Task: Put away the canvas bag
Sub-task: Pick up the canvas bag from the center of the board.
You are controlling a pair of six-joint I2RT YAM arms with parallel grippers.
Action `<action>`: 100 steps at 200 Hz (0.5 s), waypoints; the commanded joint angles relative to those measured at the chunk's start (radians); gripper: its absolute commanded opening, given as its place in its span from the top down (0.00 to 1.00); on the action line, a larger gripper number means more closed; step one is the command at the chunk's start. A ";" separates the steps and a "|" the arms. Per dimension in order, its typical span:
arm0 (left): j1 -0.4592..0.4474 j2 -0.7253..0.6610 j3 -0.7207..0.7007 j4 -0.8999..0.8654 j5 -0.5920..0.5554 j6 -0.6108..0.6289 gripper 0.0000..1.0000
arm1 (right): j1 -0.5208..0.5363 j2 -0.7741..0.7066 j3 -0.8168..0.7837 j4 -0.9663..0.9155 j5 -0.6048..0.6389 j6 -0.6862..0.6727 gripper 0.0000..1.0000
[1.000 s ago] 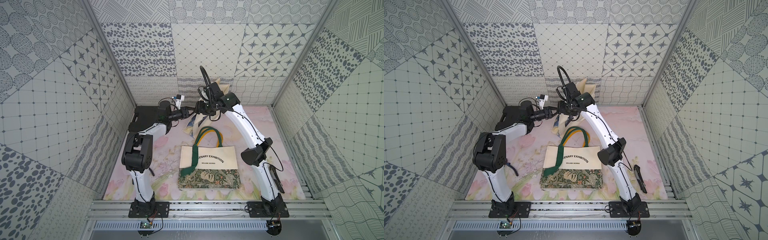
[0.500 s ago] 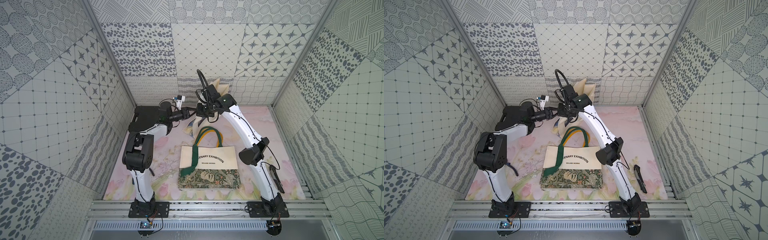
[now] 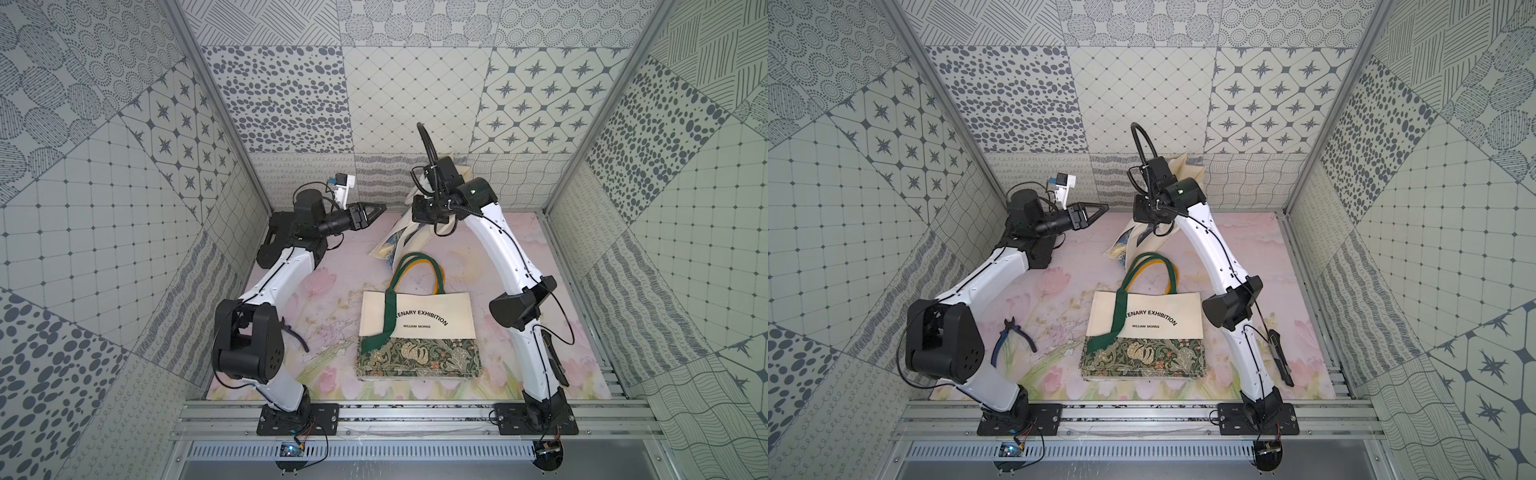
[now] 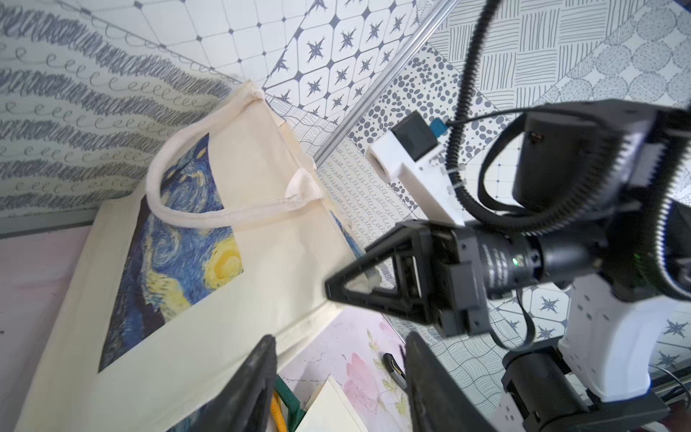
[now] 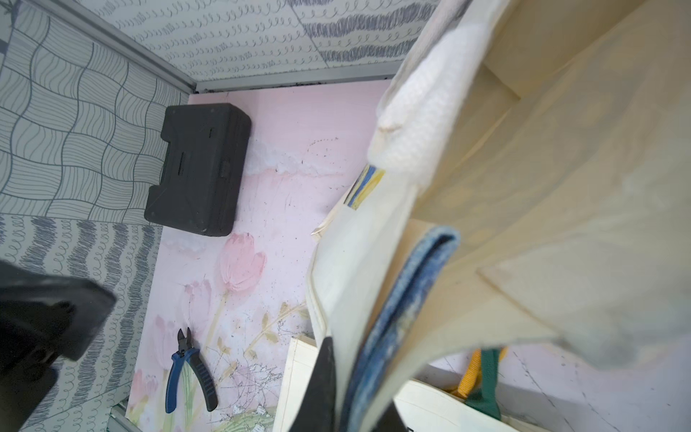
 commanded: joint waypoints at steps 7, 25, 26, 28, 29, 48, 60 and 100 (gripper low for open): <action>-0.072 -0.183 -0.011 -0.331 -0.104 0.296 0.39 | -0.041 -0.159 0.035 0.043 0.082 -0.094 1.00; -0.139 -0.253 -0.017 -0.405 -0.136 0.350 0.36 | -0.043 -0.213 0.036 0.019 0.045 -0.101 1.00; -0.144 -0.256 -0.016 -0.411 -0.138 0.355 0.36 | -0.043 -0.215 0.036 0.016 0.042 -0.100 1.00; -0.153 -0.263 -0.013 -0.425 -0.143 0.363 0.35 | -0.043 -0.220 0.036 0.013 0.036 -0.099 1.00; -0.157 -0.265 -0.011 -0.432 -0.146 0.368 0.35 | -0.044 -0.222 0.036 0.011 0.033 -0.098 1.00; -0.253 -0.303 0.029 -0.556 -0.197 0.449 0.32 | -0.043 -0.265 0.037 -0.058 -0.008 -0.060 1.00; -0.317 -0.313 0.066 -0.639 -0.236 0.498 0.30 | -0.041 -0.289 0.037 -0.114 -0.033 -0.043 1.00; -0.459 -0.331 0.114 -0.775 -0.382 0.596 0.26 | 0.001 -0.357 0.013 -0.274 -0.076 -0.039 1.00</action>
